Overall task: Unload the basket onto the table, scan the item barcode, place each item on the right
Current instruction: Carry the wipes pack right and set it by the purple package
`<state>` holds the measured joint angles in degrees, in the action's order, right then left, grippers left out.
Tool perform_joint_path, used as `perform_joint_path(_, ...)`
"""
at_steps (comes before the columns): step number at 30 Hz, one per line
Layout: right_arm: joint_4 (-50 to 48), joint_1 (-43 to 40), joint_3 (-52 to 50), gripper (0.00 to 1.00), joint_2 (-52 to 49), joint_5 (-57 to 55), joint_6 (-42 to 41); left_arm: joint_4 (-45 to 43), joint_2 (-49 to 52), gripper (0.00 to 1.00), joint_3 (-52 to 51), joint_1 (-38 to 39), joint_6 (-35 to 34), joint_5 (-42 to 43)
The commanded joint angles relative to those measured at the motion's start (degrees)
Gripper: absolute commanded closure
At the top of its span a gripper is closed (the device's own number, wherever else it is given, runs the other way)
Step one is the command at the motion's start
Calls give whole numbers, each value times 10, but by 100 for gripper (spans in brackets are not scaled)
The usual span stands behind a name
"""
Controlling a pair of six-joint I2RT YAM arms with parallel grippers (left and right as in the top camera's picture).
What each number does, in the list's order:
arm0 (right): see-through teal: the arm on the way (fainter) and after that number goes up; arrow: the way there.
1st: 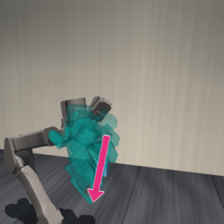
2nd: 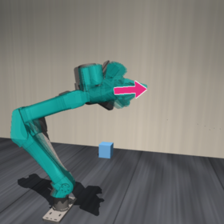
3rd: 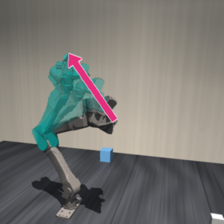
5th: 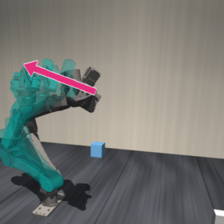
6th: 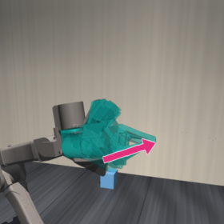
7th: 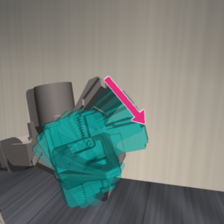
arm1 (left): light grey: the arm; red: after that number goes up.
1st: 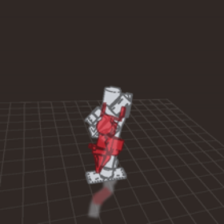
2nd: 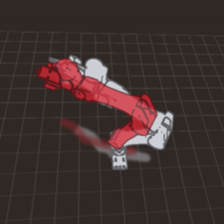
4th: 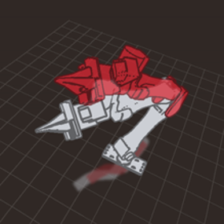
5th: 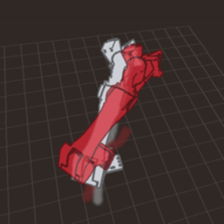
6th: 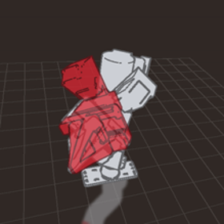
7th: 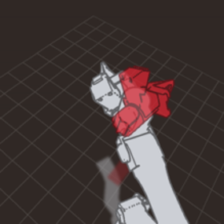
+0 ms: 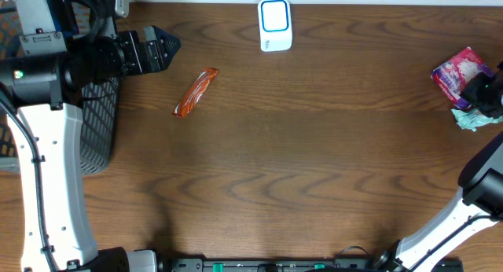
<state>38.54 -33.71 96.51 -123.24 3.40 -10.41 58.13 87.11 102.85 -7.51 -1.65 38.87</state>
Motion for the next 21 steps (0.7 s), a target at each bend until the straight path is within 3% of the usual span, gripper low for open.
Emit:
perform_joint_path(1, 8, 8, 9, 56, 10, 37, 7, 0, 2, 2, 2, -1, 1, 5)
perform_joint_path(8, 12, 18, 11, 55, 82, 54, -28, 0, 2, 2, 2, -1, 1, 5)
perform_joint_path(18, 16, 82, 10, 49, 133, 324, -28, 0, 2, 2, 2, -1, 1, 5)
perform_joint_path(20, 22, 108, 9, 44, 132, 331, -28, 0, 2, 2, 2, -1, 1, 5)
perform_joint_path(21, 26, 124, 9, 33, 131, 331, -28, 0, 2, 2, 2, -1, 1, 5)
